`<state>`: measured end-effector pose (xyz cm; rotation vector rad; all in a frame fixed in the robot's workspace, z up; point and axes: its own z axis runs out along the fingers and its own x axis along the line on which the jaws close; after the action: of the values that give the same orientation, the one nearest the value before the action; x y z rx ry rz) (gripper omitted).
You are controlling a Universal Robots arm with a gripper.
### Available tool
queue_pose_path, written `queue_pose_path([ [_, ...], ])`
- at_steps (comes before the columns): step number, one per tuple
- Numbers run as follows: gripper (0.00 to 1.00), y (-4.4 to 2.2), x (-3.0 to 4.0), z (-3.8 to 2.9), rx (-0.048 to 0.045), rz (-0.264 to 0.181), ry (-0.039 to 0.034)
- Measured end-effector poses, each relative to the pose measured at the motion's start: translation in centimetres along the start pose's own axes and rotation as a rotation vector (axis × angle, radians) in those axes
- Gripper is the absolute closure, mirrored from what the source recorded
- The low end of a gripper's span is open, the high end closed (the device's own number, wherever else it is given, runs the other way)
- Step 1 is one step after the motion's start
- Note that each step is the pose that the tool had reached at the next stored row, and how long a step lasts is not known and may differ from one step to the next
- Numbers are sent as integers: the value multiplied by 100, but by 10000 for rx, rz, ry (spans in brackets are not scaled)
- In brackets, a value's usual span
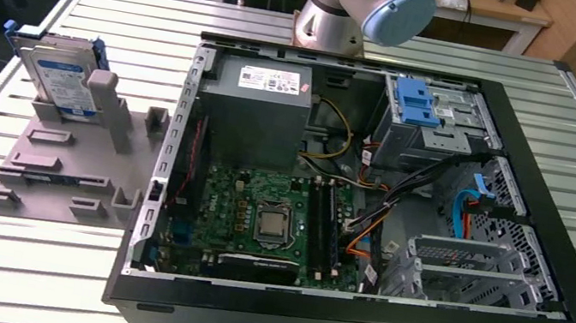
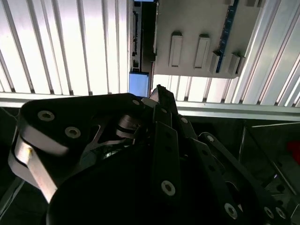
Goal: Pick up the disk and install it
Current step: 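Pick up the disk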
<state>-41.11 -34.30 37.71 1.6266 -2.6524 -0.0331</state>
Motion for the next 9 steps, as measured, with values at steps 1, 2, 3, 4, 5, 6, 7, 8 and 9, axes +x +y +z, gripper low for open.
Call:
queue_pose_path([
  [1,89,0,0,0,1,-65,2],
  [2,89,0,0,0,2,-134,4],
  [3,89,0,0,0,4,-199,6],
  [4,89,0,0,0,5,-263,8],
  [5,89,0,0,0,6,-326,10],
  [6,89,0,0,0,7,-389,12],
  [7,89,0,0,0,8,-452,14],
  [8,89,0,0,0,10,-517,16],
  [9,89,0,0,0,11,-580,18],
])
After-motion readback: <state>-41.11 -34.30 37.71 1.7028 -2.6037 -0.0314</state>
